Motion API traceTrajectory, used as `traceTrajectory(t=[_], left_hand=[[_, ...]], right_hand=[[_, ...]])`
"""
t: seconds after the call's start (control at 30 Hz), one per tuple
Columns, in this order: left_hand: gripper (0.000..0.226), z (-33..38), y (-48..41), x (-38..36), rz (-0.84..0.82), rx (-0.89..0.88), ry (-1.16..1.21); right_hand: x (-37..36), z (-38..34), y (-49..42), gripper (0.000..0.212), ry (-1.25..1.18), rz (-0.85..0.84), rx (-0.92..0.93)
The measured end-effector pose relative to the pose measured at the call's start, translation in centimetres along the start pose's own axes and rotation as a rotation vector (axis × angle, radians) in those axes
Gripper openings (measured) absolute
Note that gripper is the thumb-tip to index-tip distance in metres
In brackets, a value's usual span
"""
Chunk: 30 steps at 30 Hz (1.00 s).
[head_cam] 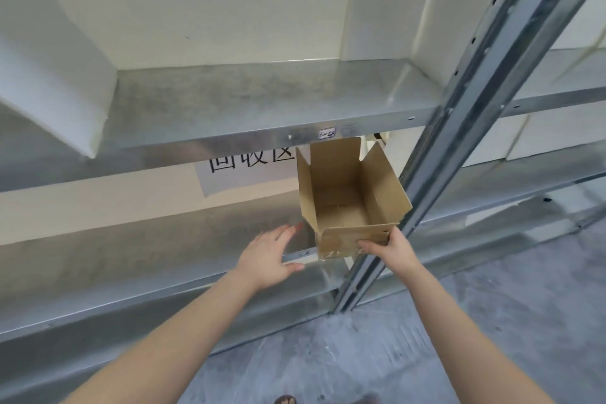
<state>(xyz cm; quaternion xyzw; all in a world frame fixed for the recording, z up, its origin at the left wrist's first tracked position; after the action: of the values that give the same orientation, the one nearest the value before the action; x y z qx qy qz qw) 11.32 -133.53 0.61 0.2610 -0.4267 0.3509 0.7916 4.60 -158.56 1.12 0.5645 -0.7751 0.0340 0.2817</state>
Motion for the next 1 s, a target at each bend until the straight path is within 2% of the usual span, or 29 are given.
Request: traceTrajectory(t=[0.17,0.37,0.43,0.53,0.7,0.77,0.9,1.0], left_hand=[[0.080,1.9,-4.0,-2.9,-0.033,0.188,0.310],[0.074,1.8,-5.1,-5.6,0.134,0.455,0.738],[0.071,1.6,-5.8,-6.3,0.181,0.503,0.809],[0.063,2.0,-7.0,-7.5,0.180,0.533,0.872],[0.053,1.9,-8.0,-8.4,0.147,0.587,0.818],[0.054,1.5,-7.9,-8.2,0.105,0.556,0.772],[0.054,0.4,-6.8,-7.1,0.004,0.446,0.526],[0.070,-0.3,-6.1,-5.3,-0.038,0.317,0.148]], right_hand=[[0.3,1.6,-3.1,0.048,0.009,-0.074,0.014],[-0.4,4.2,-6.0,0.064,0.025,-0.060,0.022],[-0.1,4.6,-6.0,0.060,0.003,-0.005,-0.016],[1.0,5.6,-6.1,0.059,-0.005,0.180,-0.088],[0.1,6.8,-6.7,0.046,0.012,0.290,-0.165],[-0.3,7.1,-6.7,0.047,-0.006,0.314,-0.171],[-0.4,7.7,-6.0,0.061,-0.062,0.281,-0.230],[-0.2,7.6,-4.8,0.090,-0.083,0.230,-0.280]])
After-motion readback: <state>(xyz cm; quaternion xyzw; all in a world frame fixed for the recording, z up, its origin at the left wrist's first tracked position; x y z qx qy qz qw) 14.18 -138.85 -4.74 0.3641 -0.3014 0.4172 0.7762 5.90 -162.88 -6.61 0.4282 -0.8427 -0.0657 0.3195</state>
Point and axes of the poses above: each hand's wrist, its own y-axis away from the middle knuckle, its own x-axis out of the back of the hand, z = x × y, the point moved 8 cm from there along -y, towards the middle knuckle, and after that the axes turned 8 degrees about y, right-handed, at the moved point
